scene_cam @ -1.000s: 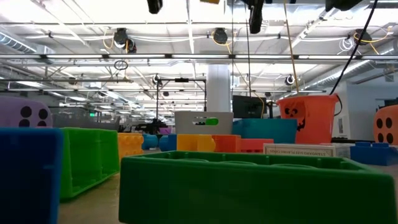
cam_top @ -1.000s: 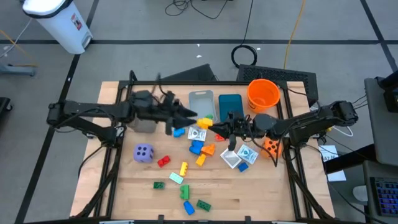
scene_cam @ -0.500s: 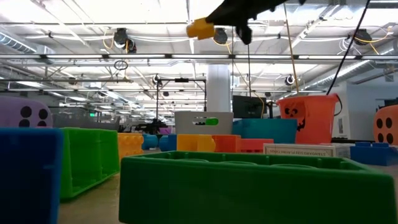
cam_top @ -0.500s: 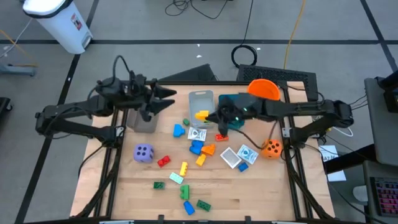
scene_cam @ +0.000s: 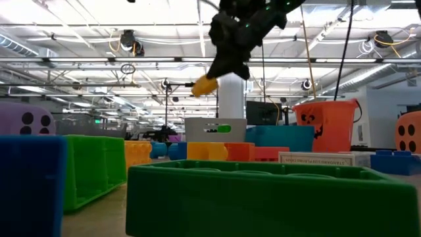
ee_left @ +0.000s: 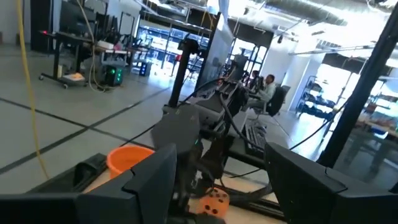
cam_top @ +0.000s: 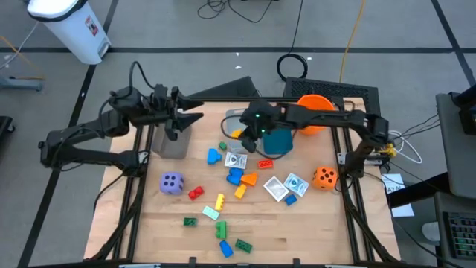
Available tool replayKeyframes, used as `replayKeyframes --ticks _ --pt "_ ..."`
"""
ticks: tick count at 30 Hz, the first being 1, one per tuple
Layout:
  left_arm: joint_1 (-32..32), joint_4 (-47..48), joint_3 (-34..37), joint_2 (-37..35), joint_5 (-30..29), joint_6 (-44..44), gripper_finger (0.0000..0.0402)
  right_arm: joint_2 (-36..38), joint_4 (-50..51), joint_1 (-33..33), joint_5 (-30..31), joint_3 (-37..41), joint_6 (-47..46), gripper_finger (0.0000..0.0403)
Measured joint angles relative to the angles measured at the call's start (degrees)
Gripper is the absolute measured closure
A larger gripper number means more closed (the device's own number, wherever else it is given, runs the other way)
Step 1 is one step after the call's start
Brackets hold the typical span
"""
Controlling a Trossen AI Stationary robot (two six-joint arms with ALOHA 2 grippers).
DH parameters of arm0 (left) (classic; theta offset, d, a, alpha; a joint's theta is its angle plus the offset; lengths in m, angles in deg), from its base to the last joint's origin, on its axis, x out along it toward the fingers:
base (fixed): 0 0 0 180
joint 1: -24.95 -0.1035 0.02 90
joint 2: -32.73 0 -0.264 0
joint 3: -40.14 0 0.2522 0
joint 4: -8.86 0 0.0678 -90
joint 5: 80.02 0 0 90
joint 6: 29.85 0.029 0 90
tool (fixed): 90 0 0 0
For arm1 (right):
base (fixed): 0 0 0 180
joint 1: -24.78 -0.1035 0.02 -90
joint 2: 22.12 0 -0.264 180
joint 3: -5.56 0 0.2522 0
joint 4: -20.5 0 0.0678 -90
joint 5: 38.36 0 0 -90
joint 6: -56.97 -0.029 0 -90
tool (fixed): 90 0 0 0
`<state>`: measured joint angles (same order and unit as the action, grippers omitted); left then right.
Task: Pick & Place Toys
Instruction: Put the yellow game piece into the gray bin
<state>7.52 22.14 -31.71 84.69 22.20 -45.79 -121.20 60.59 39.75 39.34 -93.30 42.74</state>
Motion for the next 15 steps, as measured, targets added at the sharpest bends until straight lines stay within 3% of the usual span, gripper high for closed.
replayKeyframes --ticks 5,15 --pt "-3.5 2.3 0.0 -1.07 2.99 2.14 0.0151 -4.67 3.55 1.74 0.49 -1.65 -0.24 0.0403" --pt "-8.73 7.35 -0.02 -1.7 9.18 3.46 0.0151 -7.79 10.93 6.03 7.37 -1.73 -2.89 0.0403"
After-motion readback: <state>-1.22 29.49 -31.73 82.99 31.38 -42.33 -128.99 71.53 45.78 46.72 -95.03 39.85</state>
